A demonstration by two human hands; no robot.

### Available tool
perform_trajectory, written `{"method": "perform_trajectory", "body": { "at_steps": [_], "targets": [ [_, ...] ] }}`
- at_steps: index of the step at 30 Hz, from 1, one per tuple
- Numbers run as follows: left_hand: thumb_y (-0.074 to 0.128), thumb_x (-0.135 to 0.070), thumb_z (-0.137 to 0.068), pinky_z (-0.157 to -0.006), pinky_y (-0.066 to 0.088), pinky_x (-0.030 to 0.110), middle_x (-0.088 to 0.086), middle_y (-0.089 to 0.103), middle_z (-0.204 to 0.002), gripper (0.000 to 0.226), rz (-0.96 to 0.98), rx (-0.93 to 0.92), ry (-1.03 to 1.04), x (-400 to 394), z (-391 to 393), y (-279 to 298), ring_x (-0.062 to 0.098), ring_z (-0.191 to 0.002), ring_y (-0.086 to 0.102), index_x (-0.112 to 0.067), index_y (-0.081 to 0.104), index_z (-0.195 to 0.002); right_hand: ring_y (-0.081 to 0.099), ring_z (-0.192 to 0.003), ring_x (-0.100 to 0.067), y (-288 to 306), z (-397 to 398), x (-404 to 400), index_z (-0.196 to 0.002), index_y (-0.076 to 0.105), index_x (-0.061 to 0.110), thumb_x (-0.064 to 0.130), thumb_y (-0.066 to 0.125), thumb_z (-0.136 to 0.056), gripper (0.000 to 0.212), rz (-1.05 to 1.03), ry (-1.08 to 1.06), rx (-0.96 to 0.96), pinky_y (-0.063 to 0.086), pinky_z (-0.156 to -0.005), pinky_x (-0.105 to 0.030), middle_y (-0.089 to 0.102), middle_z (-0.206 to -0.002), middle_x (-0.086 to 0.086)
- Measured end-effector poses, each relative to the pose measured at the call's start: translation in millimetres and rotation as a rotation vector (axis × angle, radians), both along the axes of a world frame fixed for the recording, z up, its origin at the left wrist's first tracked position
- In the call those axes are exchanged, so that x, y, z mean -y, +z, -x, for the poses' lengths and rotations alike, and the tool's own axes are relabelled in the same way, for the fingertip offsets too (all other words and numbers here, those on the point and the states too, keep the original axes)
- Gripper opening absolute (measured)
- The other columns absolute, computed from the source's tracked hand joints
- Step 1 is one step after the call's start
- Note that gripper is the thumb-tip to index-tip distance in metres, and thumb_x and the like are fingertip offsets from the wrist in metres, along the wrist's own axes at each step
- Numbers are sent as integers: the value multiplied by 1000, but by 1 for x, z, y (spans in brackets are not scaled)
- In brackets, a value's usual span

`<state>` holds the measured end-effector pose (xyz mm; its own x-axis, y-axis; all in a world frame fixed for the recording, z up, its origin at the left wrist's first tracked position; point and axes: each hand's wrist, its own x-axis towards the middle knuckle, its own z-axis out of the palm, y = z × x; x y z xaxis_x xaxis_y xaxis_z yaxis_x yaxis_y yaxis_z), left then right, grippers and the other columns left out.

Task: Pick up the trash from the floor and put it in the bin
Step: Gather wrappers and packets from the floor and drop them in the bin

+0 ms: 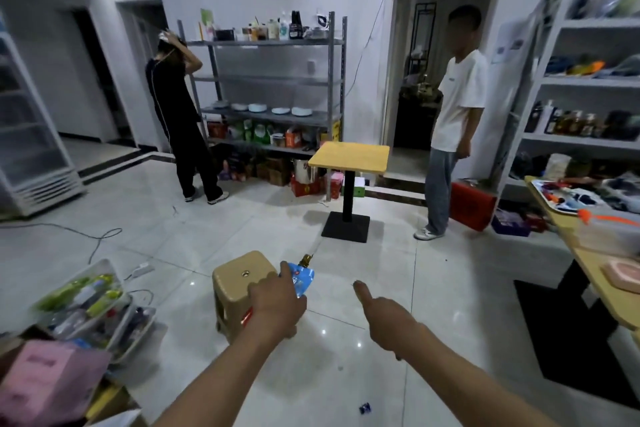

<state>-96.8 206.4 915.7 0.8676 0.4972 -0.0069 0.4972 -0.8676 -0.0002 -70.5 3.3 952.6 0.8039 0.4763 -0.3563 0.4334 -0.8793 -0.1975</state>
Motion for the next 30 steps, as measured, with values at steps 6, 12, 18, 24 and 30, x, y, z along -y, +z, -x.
{"method": "perform_trajectory", "body": {
  "at_steps": [6, 12, 18, 24, 30],
  "targets": [
    [49, -51, -88, -93, 42, 36, 6, 52, -129, 86, -46, 38, 57, 20, 84, 24, 23, -115, 56, -14, 8, -153, 35, -56, -14, 20, 59, -7, -155, -8, 21, -9, 48, -88, 93, -30, 113, 35, 45, -68, -34, 34, -75, -4],
    [47, -63, -87, -87, 41, 36, 8, 53, -129, 87, -69, 63, 212, -3, 172, 31, 26, -112, 58, -14, 15, -151, 58, -102, -33, 29, 124, -47, -156, -8, 20, -4, 51, -90, 92, -51, 292, 46, 49, -87, -42, 51, -125, -20],
    [48, -55, -89, -88, 44, 38, 11, 54, -131, 79, -88, 115, 399, -52, 288, 43, 30, -113, 58, -14, 19, -150, 56, -118, -39, 30, 210, -119, -153, 20, 18, 22, 40, -102, 55, -180, 423, 48, 45, -94, -43, 51, -134, -23],
    [46, -59, -88, -84, 43, 37, 13, 58, -125, 73, -91, 168, 653, -96, 444, 52, 32, -109, 60, -13, 28, -143, 61, -107, -37, 38, 338, -197, -155, -1, 16, -2, 43, -92, 79, -107, 762, 121, 49, -76, -41, 56, -119, -21],
    [50, -46, -87, -87, 42, 38, 13, 56, -123, 69, -28, 131, 889, -116, 614, 41, 33, -110, 59, -13, 27, -144, 47, -126, -38, 22, 487, -261, -155, -1, 22, -3, 42, -92, 81, -143, 946, 43, 48, -95, -46, 40, -145, -23]
  ]
}}
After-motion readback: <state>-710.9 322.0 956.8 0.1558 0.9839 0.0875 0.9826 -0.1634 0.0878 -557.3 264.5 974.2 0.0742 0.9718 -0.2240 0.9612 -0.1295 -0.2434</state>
